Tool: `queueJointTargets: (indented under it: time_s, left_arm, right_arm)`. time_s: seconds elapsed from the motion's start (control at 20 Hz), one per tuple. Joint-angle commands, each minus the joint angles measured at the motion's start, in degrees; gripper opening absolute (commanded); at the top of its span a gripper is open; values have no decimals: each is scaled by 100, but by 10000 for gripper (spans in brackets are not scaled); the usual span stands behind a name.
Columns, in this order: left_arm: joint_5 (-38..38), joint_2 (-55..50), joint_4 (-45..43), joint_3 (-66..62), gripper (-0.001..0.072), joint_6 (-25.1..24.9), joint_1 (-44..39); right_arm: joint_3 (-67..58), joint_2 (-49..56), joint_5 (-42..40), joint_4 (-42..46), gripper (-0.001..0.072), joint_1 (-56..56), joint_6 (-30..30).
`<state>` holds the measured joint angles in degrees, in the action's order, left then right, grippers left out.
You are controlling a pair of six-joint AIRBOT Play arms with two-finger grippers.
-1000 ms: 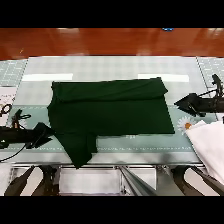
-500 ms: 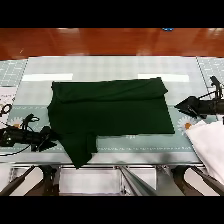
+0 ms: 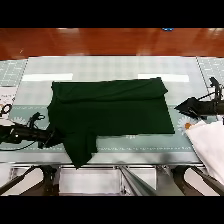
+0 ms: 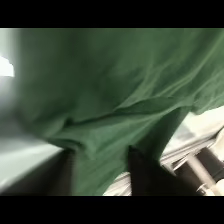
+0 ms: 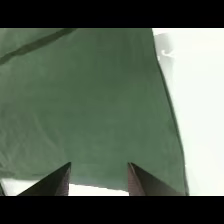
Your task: Fold the shirts.
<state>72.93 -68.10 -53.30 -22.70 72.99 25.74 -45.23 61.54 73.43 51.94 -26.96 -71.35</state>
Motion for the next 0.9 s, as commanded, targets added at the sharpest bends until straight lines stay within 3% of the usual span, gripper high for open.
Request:
queueJointTargets:
  time_s: [0.0, 0.1, 0.3, 0.5, 0.85]
  left_arm:
    - [-459, -553, -22, -68, 18, -94, -695]
    - [-387, -610, 68, -170, 24, -334, -772]
    - [-284, -538, 221, -295, 24, -334, -726]
    - [-282, -535, 264, -295, 25, -332, -730]
    - [-286, -535, 302, -295, 24, -289, -730]
  right_arm:
    - [2, -4, -382, 105, 416, -107, -136]
    - [2, -4, -367, 304, 416, -501, -254]
    - [503, -35, 199, 664, 416, -1185, -466]
    - [1416, -33, -66, 658, 416, -1185, -490]
    - [1464, 592, -66, 654, 416, -931, -485]
